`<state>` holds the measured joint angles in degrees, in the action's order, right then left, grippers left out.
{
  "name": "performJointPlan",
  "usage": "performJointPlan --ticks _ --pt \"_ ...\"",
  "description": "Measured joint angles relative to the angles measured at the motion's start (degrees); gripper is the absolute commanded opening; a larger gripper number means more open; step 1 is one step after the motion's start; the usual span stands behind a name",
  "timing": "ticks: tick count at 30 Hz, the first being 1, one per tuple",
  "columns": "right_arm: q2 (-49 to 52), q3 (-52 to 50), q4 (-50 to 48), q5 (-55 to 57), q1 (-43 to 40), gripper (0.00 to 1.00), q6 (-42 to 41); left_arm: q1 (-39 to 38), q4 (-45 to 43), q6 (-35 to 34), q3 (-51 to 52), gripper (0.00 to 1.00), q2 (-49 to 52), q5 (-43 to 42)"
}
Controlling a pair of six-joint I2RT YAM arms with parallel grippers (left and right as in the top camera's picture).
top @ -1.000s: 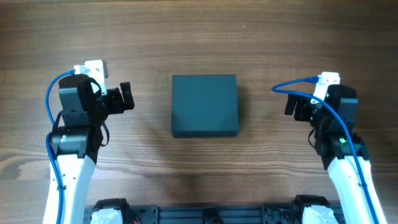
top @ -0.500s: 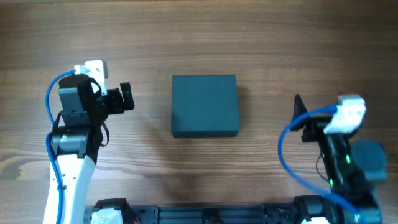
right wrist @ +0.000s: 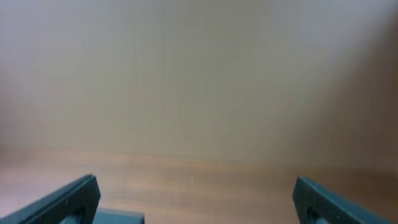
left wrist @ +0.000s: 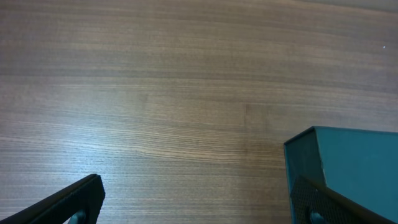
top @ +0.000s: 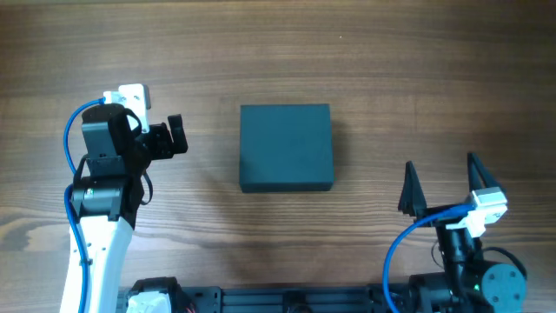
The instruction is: Pack container
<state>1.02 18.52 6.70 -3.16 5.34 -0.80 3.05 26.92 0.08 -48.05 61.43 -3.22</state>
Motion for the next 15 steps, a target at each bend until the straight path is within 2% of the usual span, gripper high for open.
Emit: performJointPlan --ticks 5,7,15 --pt "-0.2 -9.5 -16.3 2.7 1.6 1.00 0.0 0.0 0.0 0.0 0.0 1.00 0.0 0.0" --pt "-0.2 -12.3 -19.1 4.0 1.6 1.00 0.0 0.0 0.0 0.0 0.0 1.00 0.0 0.0" --pt "-0.2 -15.6 -16.7 5.9 1.6 1.00 0.0 0.0 0.0 0.0 0.0 1.00 0.0 0.0"
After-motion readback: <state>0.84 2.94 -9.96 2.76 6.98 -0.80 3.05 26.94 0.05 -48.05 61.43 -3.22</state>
